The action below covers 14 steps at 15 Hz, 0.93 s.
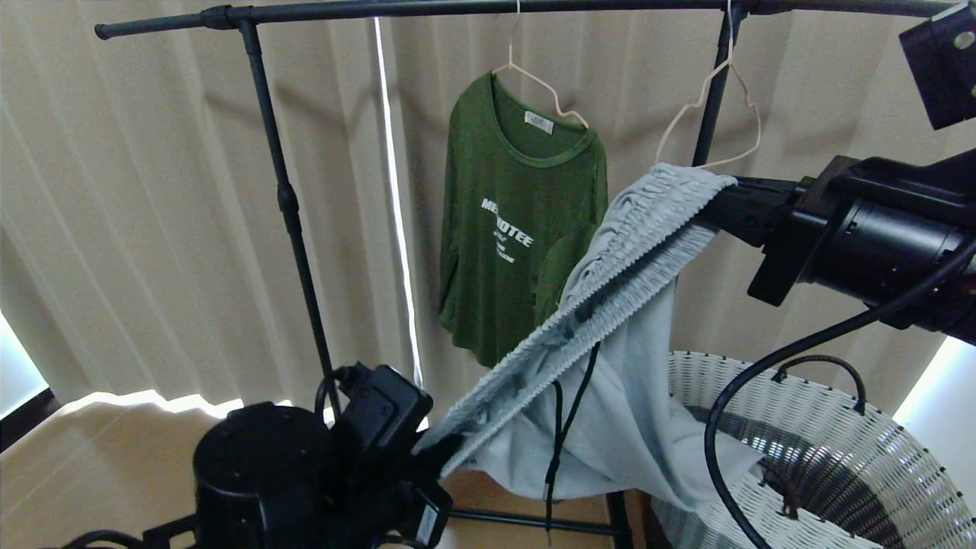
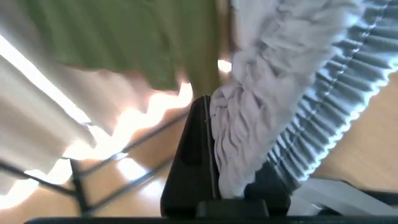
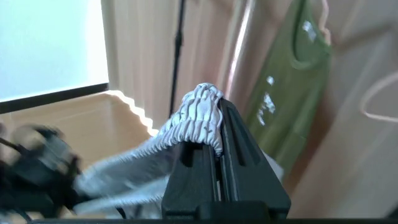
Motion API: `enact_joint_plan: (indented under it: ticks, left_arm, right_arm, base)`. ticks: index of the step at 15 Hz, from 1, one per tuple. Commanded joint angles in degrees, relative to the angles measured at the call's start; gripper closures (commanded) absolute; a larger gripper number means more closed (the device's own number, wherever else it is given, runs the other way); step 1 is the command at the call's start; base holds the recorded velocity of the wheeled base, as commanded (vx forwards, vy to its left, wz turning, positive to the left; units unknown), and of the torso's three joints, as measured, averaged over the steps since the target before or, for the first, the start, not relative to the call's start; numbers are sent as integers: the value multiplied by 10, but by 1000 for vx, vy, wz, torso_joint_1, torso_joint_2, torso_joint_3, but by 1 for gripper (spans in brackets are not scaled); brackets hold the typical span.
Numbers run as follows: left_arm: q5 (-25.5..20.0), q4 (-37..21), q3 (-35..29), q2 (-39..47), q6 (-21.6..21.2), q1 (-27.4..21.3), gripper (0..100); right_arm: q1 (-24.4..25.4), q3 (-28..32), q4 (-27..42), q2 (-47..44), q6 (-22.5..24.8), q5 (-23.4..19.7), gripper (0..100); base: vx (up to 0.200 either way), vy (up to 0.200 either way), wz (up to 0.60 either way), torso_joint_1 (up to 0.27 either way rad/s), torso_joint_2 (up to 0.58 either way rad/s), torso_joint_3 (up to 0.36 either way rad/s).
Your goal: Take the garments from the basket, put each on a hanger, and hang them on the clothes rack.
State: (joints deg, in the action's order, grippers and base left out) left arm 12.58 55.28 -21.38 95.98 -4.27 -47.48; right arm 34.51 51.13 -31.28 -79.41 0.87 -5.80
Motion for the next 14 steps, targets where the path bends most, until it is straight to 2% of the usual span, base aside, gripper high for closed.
enact_joint_plan:
  ticks: [1, 2, 3, 4, 5, 6, 7, 8, 9, 10, 11, 12, 13, 14]
  left_arm:
    - [-4, -225, -166, -153, -14, 90, 100]
    - [-8, -308, -239, -170, -14, 113, 100]
    - [-10, -365, -305, -171, -14, 127, 100]
    - [-9, -413, -379, -168, -14, 137, 100]
    - [-9, -442, -423, -164, -17, 143, 100]
    - [-9, -517, -540, -140, -18, 151, 100]
    - [-9, -561, -615, -120, -18, 151, 100]
    - [-7, -620, -720, -86, -18, 152, 100]
    - [-6, -642, -756, -74, -18, 152, 100]
    - [-5, -712, -858, -38, -19, 152, 100]
    - [-4, -754, -903, -23, -18, 152, 100]
    - [-5, -773, -914, -19, -16, 152, 100]
    - [-4, -779, -901, -20, -6, 151, 100]
    - [-4, -776, -866, -22, 27, 146, 100]
  right_arm:
    - [-39, -11, -2, -6, 0, 2, 100]
    - [-48, -10, -3, -3, -1, 2, 100]
    - [-59, -9, -3, -2, -1, 2, 100]
    - [-67, -4, -4, -1, 0, 3, 100]
    - [-72, -1, -8, -1, 0, 3, 100]
    - [-89, 11, -26, -5, 2, 3, 100]
    - [-100, 27, -33, -8, 5, 2, 100]
    - [-112, 57, -33, -25, 4, -2, 100]
    - [-118, 67, -33, -33, 5, -3, 100]
    - [-139, 95, -33, -47, 5, -6, 100]
    - [-143, 107, -33, -51, 4, -10, 100]
    - [-143, 106, -33, -51, 4, -10, 100]
    - [-144, 91, -31, -50, 5, -8, 100]
    - [-144, 66, -31, -44, 7, -8, 100]
  base:
    - [0, 0, 0, 0, 0, 0]
    - [0, 0, 0, 0, 0, 0]
    - [0, 0, 0, 0, 0, 0]
    - [0, 0, 0, 0, 0, 0]
    - [0, 0, 0, 0, 0, 0]
    - [0, 0, 0, 0, 0, 0]
    - [0, 0, 0, 0, 0, 0]
    - [0, 0, 0, 0, 0, 0]
    - [0, 0, 0, 0, 0, 0]
    - [0, 0, 0, 0, 0, 0]
    - [0, 0, 0, 0, 0, 0]
    - [0, 0, 0, 0, 0, 0]
    - [0, 0, 0, 0, 0, 0]
    - [0, 0, 0, 0, 0, 0]
